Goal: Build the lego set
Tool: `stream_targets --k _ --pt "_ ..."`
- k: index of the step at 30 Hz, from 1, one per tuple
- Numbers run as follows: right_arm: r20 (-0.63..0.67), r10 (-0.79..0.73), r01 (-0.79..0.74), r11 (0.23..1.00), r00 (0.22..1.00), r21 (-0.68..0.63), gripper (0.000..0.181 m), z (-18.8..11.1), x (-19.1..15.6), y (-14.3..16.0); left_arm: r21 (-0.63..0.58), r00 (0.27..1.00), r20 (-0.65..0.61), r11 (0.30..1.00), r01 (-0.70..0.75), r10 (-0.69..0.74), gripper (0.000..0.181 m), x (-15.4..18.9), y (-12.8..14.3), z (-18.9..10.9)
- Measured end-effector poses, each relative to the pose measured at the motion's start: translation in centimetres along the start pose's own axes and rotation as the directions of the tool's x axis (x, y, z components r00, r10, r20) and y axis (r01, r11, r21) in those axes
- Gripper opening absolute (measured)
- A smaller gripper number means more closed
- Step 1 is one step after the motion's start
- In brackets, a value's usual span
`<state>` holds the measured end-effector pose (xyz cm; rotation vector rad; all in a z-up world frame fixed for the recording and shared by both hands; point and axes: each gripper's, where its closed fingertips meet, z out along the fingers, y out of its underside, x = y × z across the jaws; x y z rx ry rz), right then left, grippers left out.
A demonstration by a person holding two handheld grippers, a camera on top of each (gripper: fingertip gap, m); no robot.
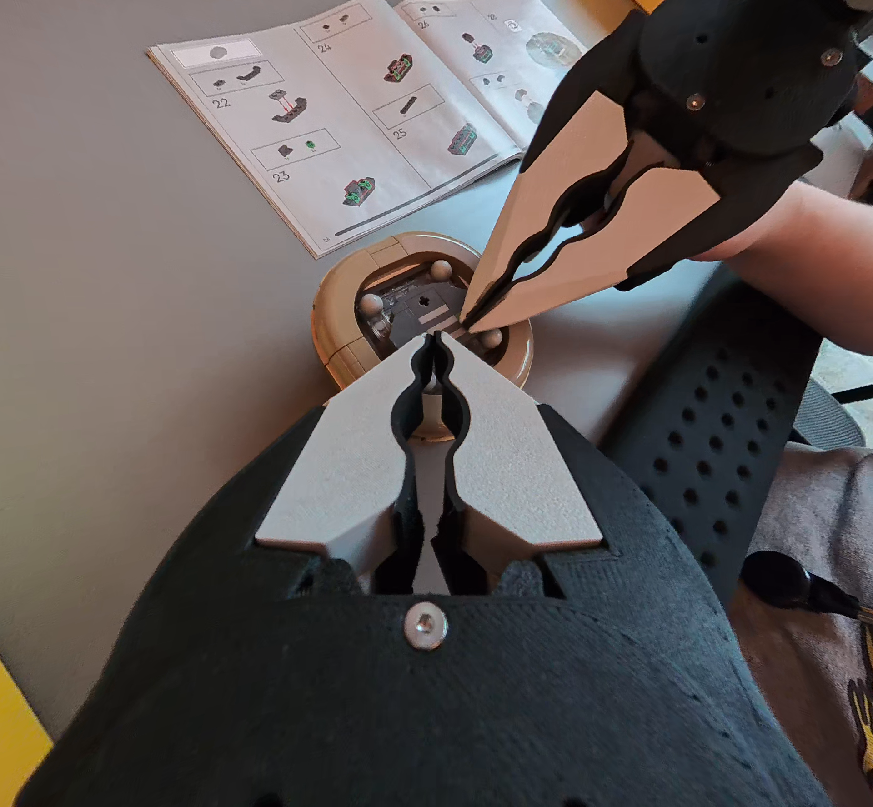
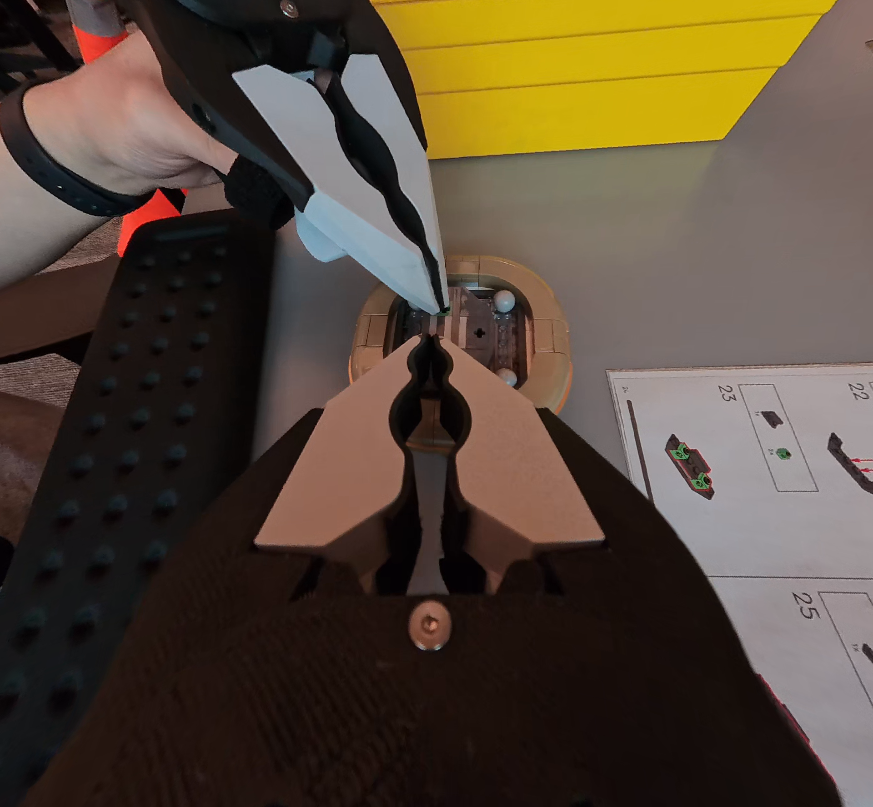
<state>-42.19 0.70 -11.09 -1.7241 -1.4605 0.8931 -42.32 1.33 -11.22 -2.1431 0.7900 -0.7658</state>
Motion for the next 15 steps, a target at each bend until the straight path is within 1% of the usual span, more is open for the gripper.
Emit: stream_targets --k 6,11,13,15 --pt "-0.008 -0.014 0.014 1.000 1.000 -0.012 0.000 0.0 0.0 0.0 -0.026 0.998 0.043 0.998 -0.054 0.055 0.000 -0.1 0.0 0.2" --pt "-0.004 0.008 -0.008 1.000 1.000 0.002 0.000 0.0 0.0 0.0 -0.002 1.000 0.025 1.000 -0.009 0.009 0.000 -0.1 -0.1 0.1" --pt "-0.001 0.013 -0.013 0.999 1.000 0.041 0.000 0.0 -0.1 -0.1 0.048 0.999 0.002 0.998 0.034 -0.035 0.000 -0.2 -0.5 0.0" --pt "0.003 0.006 -0.006 0.994 1.000 0.112 0.000 -0.3 -0.2 -0.7 0.146 0.996 -0.035 0.986 0.082 -0.077 0.000 -0.2 -1.7 -0.9"
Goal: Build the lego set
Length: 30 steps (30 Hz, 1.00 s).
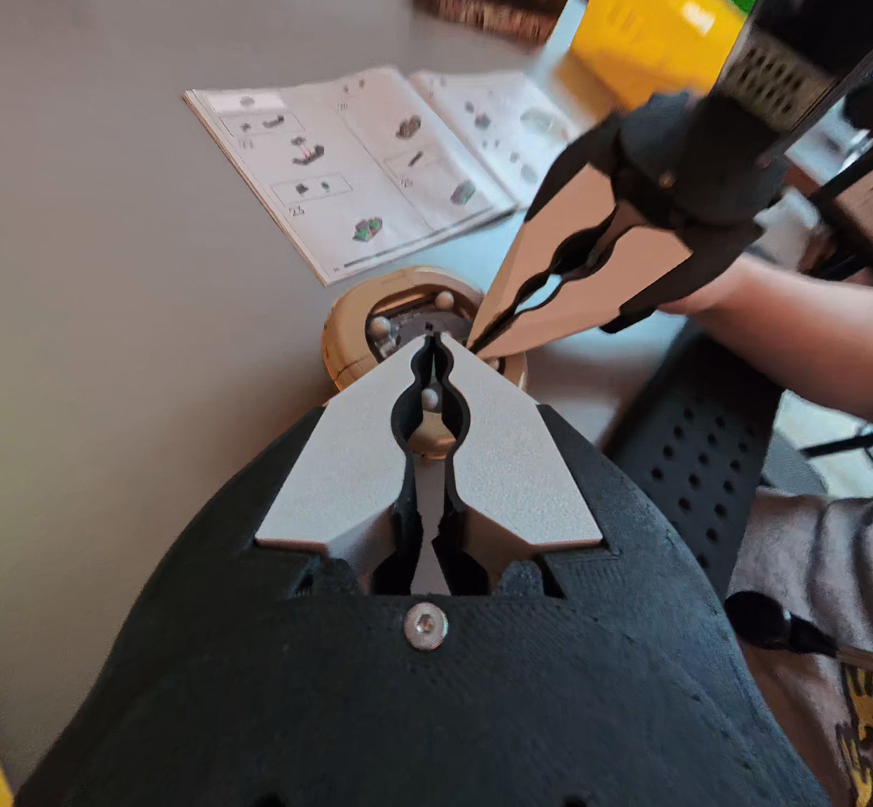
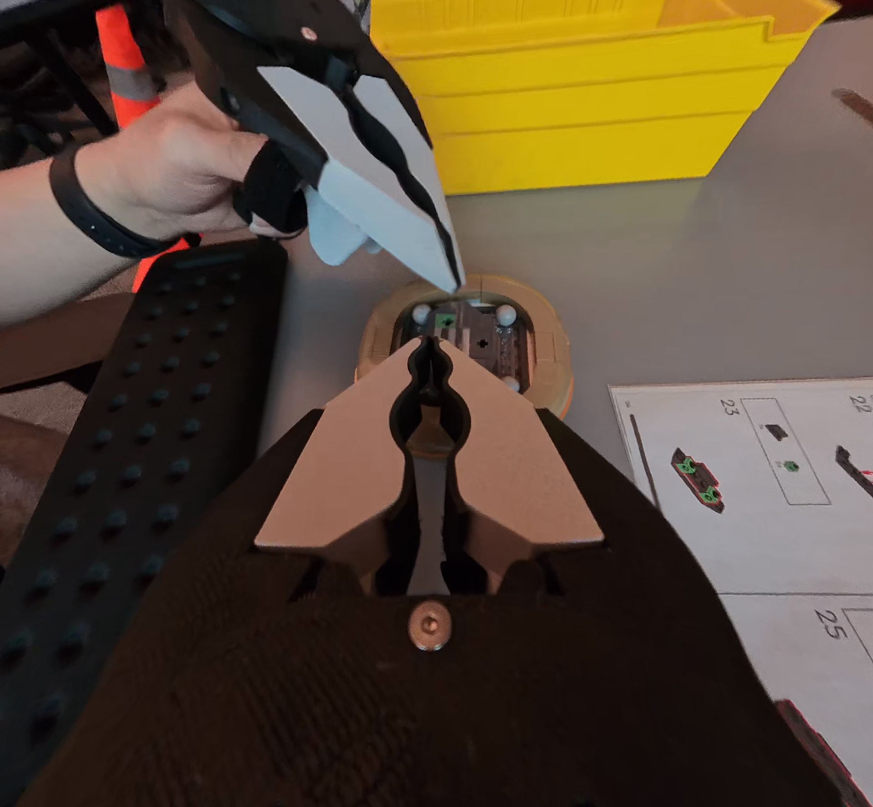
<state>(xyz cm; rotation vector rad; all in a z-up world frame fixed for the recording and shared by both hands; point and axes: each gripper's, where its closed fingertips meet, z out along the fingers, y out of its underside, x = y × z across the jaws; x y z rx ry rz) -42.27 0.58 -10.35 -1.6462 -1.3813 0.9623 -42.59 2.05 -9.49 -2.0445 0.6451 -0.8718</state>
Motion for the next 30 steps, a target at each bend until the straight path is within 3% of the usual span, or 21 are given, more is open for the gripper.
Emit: stream_targets --k 3,15,25,30 --pt "-0.075 0.005 -0.003 1.000 0.997 0.026 0.000 -0.9 1.5 -0.7 0.091 0.998 -0.040 0.995 0.044 -0.040 0.000 -0.1 -1.4 -1.2" --pt "-0.095 0.007 -0.013 0.998 0.995 -0.068 0.000 0.6 2.4 0.2 -0.118 0.999 0.033 0.993 -0.022 0.026 0.000 -0.6 0.9 1.6" --pt "-0.103 -0.024 0.013 0.994 0.994 -0.106 0.000 0.7 2.3 0.4 -0.176 0.987 0.098 0.978 -0.112 0.131 0.000 -0.7 1.0 1.6" --pt "-0.080 -0.010 0.007 0.999 0.997 -0.044 0.000 0.0 1.1 -0.3 -0.149 0.996 0.061 0.987 -0.057 0.067 0.000 0.2 0.9 1.3"
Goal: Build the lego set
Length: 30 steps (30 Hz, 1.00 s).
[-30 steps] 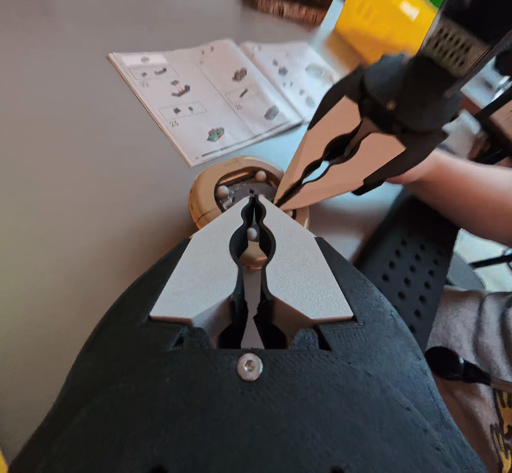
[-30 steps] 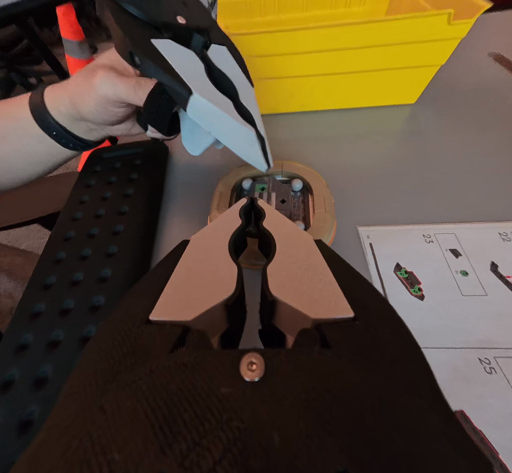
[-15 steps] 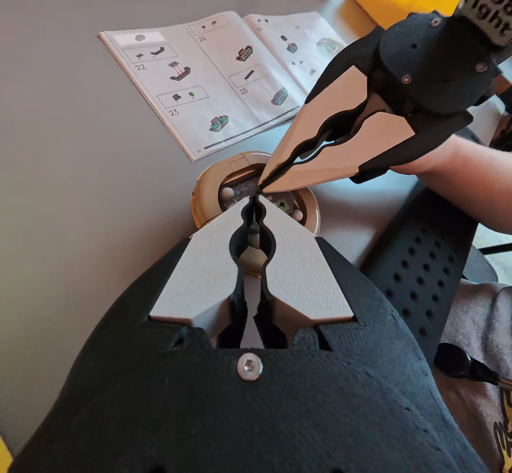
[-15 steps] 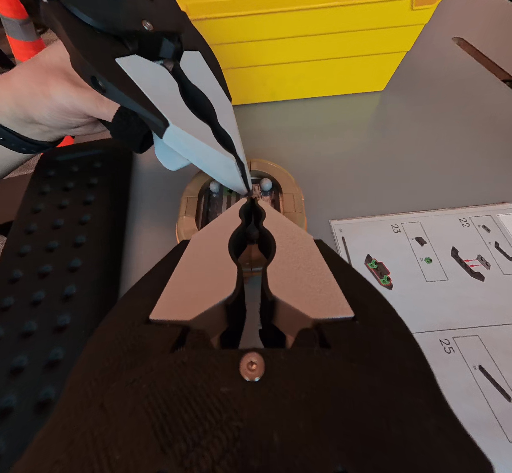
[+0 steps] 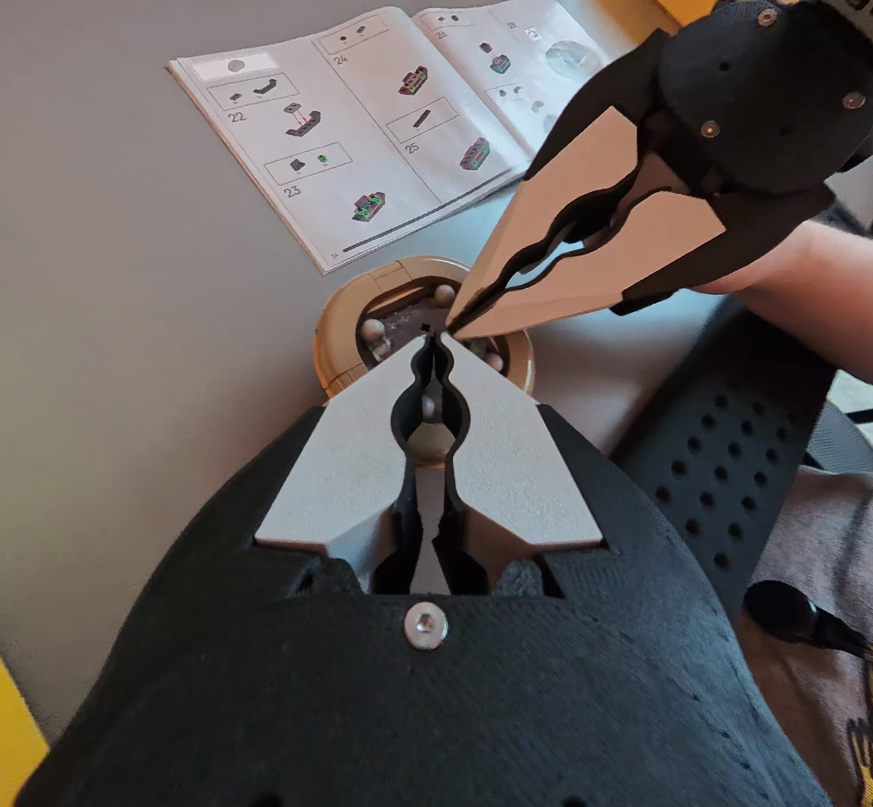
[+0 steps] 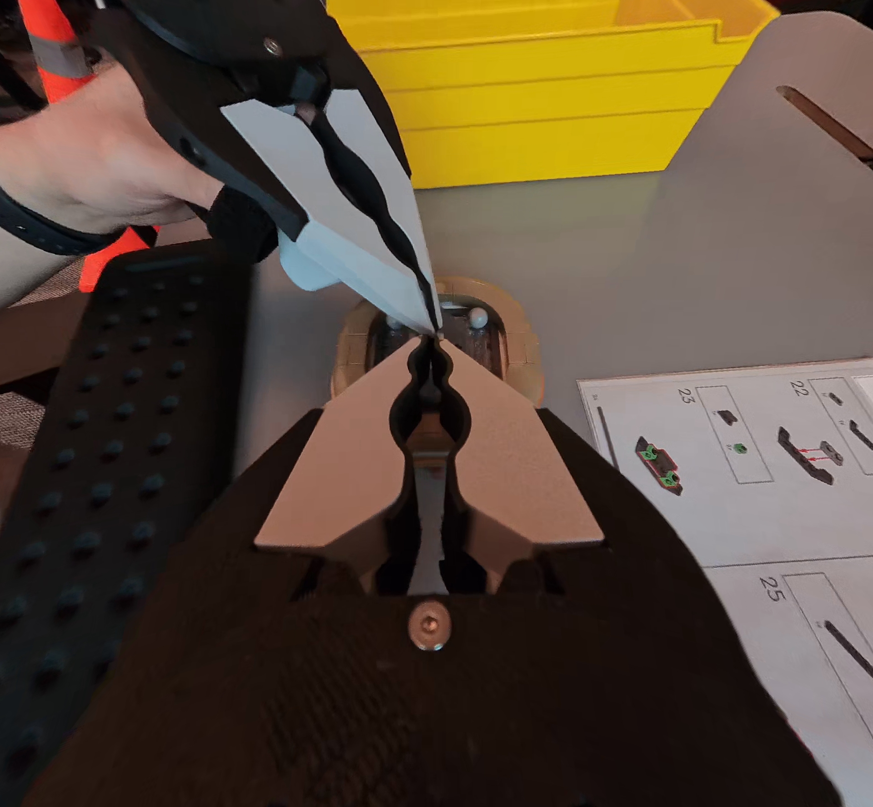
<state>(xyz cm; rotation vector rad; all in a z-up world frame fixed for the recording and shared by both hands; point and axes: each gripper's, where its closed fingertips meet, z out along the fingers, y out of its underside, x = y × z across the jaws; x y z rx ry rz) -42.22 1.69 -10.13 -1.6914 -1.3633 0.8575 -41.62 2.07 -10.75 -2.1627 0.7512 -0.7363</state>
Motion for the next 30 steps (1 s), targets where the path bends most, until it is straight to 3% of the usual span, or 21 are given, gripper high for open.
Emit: stream_targets --k 9,17,22,26,28,30 --pt "0.015 -0.041 0.042 0.995 0.999 -0.095 0.000 -0.2 -0.6 1.3 -0.033 0.999 0.033 0.999 -0.041 0.042 0.000 -0.1 0.9 -0.3" --pt "0.019 -0.042 0.043 0.998 0.999 -0.035 0.000 0.0 -1.0 0.3 -0.020 0.999 0.043 1.000 -0.020 0.021 0.000 -0.2 0.8 -0.3" --pt "0.019 -0.044 0.045 0.996 0.999 -0.083 0.000 0.5 -0.9 0.8 -0.005 0.999 0.039 1.000 -0.007 0.007 0.000 -0.3 0.8 -0.4" --pt "0.017 0.033 -0.034 0.994 0.999 0.100 0.000 -2.3 -0.2 -2.0 0.112 0.996 0.072 0.993 0.043 -0.051 0.000 -0.8 -0.6 -1.8" --pt "0.006 0.058 -0.058 0.979 0.998 0.195 0.058 -4.2 0.8 -2.5 0.179 0.993 0.044 0.978 0.103 -0.113 0.001 -0.8 -0.9 -3.0" --pt "-0.013 0.039 -0.035 0.977 0.999 0.212 0.091 -4.8 1.5 -1.4 0.212 0.985 0.001 0.962 0.171 -0.175 0.021 -0.7 -0.5 -3.8"
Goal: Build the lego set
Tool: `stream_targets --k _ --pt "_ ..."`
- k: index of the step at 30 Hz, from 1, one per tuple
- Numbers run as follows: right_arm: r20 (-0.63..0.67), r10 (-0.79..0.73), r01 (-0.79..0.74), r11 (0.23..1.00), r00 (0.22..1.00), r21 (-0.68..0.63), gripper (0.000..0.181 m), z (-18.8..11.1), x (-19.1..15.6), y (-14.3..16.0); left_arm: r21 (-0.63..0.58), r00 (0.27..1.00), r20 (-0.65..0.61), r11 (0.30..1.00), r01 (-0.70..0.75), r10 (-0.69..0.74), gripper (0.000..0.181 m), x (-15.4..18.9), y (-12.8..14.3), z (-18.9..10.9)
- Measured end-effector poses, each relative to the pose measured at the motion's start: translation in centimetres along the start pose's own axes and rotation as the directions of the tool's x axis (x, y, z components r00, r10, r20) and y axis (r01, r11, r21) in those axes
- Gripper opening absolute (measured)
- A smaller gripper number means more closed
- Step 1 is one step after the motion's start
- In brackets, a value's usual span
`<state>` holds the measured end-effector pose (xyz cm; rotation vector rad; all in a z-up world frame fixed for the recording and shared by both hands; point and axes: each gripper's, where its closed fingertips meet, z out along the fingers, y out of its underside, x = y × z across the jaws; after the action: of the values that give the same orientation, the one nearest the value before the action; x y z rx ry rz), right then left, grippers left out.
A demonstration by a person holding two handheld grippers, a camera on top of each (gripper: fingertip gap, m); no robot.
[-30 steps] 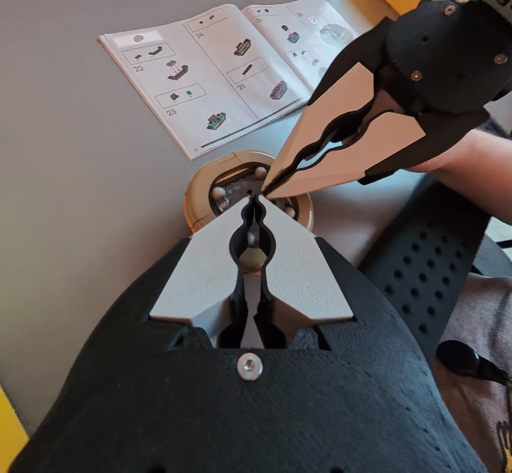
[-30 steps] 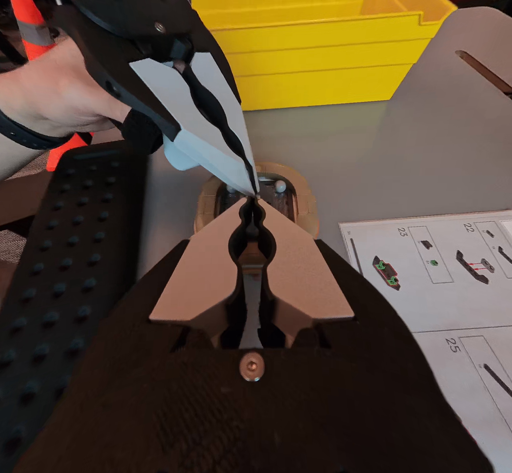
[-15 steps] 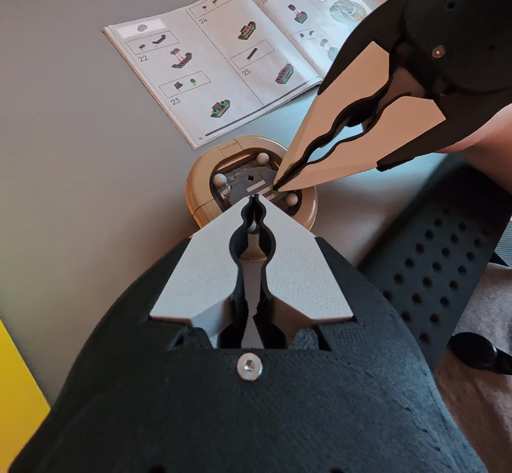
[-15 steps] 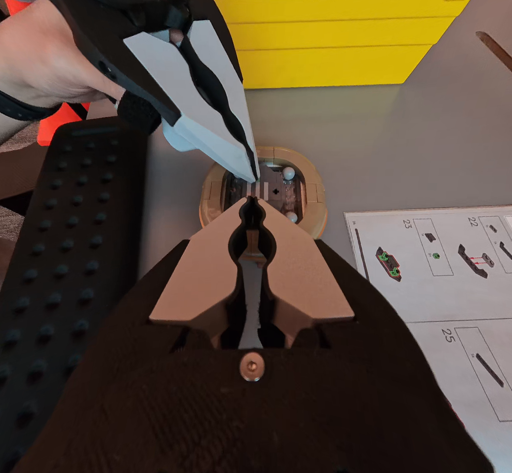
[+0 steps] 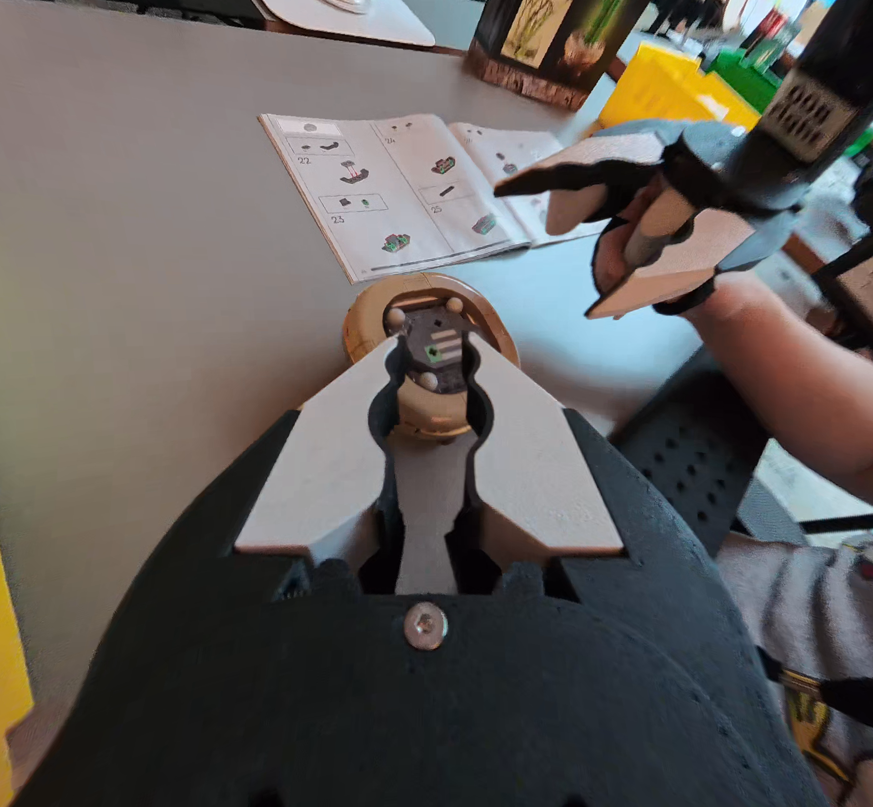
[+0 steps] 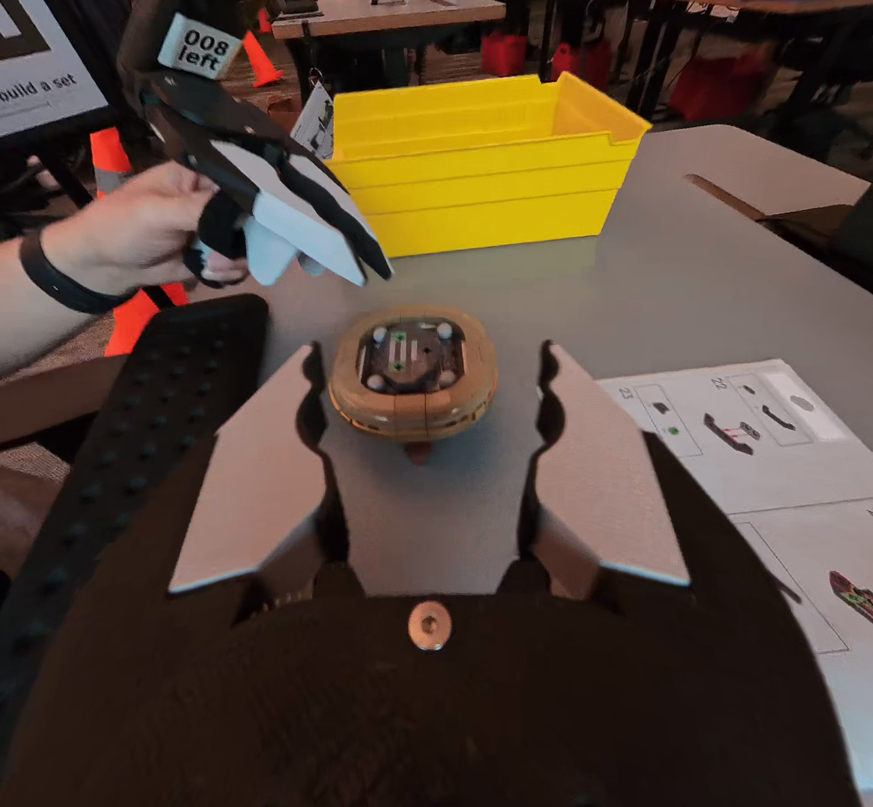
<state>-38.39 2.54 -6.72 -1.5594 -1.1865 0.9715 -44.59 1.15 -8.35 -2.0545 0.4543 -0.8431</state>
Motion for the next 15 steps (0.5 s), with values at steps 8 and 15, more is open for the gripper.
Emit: stream_targets --k 8,15 --pt "0.048 -0.160 0.166 0.968 0.986 -0.188 0.118 3.8 -1.0 4.3 0.027 0.984 -0.043 0.984 0.175 -0.174 0.046 -0.8 1.8 -0.7" --pt "0.074 -0.098 0.114 0.957 0.992 -0.267 0.105 5.2 -1.2 6.0 -0.011 0.963 -0.079 0.966 0.257 -0.257 0.059 -1.3 2.6 0.1"
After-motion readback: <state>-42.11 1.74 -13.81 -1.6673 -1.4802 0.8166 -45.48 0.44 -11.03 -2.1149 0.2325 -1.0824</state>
